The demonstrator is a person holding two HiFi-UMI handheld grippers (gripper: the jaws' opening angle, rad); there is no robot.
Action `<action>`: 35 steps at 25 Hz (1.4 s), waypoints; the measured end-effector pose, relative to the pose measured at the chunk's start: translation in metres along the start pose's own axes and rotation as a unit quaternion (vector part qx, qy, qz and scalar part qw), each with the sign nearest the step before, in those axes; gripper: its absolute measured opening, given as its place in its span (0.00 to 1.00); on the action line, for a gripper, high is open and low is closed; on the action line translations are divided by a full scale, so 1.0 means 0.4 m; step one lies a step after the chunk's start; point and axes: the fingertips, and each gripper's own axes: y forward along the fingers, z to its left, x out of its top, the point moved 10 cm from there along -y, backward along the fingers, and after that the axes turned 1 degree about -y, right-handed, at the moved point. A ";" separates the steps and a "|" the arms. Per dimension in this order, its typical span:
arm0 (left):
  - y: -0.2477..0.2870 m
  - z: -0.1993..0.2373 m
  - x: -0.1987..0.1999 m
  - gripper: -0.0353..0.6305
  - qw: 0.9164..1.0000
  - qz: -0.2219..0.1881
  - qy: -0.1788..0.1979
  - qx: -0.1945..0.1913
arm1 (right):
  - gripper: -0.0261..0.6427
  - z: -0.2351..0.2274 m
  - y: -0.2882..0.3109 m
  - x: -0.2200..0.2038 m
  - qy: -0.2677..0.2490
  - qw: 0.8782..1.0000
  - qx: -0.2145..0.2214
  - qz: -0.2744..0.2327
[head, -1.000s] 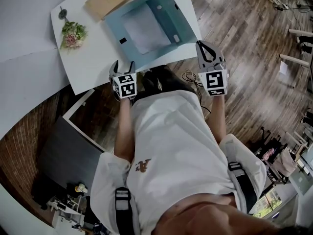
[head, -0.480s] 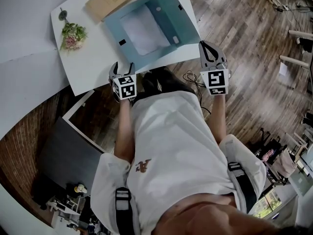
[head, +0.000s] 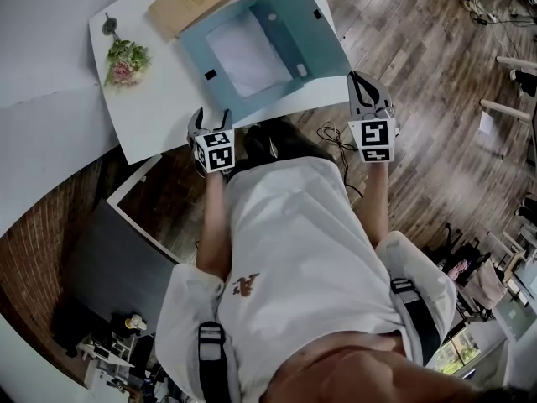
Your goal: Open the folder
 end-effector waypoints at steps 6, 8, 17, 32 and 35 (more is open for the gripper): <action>0.002 -0.001 -0.001 0.51 1.000 0.000 -0.003 0.001 | 0.06 -0.020 0.008 -0.009 0.004 1.000 -0.008 0.008; 0.002 -0.001 -0.002 0.51 1.000 0.001 -0.003 0.002 | 0.06 -0.028 0.010 -0.015 0.007 1.000 -0.011 0.012; -0.001 -0.004 0.001 0.51 1.000 0.003 -0.008 0.003 | 0.06 -0.056 0.016 -0.031 0.012 1.000 -0.016 0.023; 0.001 -0.003 0.004 0.51 1.000 0.003 -0.010 0.004 | 0.06 -0.063 0.026 -0.024 0.005 1.000 -0.011 0.026; 0.000 -0.003 0.006 0.51 1.000 0.004 -0.010 0.003 | 0.06 -0.065 0.027 -0.021 0.005 1.000 -0.011 0.027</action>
